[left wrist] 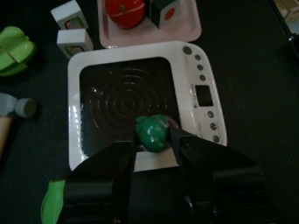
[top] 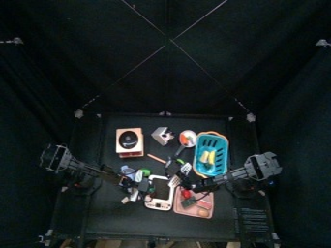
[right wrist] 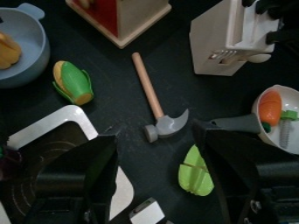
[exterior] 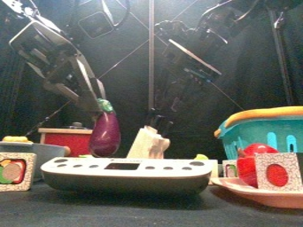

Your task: Place eggplant on stove

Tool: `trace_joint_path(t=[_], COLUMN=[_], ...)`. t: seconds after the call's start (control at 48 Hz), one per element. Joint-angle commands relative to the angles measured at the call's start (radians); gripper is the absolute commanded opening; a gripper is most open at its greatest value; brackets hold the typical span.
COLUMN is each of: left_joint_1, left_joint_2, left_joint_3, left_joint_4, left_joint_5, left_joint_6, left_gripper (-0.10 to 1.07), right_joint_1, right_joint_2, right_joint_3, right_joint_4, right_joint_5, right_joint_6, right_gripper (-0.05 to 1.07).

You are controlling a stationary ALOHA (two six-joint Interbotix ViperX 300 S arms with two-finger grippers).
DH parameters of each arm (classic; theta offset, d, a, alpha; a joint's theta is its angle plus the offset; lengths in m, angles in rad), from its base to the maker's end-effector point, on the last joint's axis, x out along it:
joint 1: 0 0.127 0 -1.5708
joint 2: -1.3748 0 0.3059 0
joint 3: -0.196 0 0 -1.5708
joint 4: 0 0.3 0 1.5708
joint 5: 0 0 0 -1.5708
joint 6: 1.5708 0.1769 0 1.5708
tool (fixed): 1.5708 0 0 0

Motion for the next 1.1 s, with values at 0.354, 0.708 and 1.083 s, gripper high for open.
trace_joint_path(t=[0.354,0.708,1.083], left_joint_1=[0.058,0.077,0.077], left_joint_2=[0.11,0.118,0.097], left_joint_3=[-0.072,-0.083,-0.078], left_joint_4=[0.008,0.008,0.006], left_joint_5=[-0.11,-0.117,-0.117], left_joint_6=[0.003,0.003,0.003], left_gripper=[0.75,0.75,0.75], right_joint_1=[0.002,0.002,0.002], right_joint_2=[-0.035,-0.035,-0.035], right_joint_3=[0.0,0.002,0.002], right_joint_4=[0.012,0.02,0.021], right_joint_5=[0.02,0.028,0.028], right_joint_6=[0.0,0.0,0.0], right_gripper=[0.94,0.94,0.94])
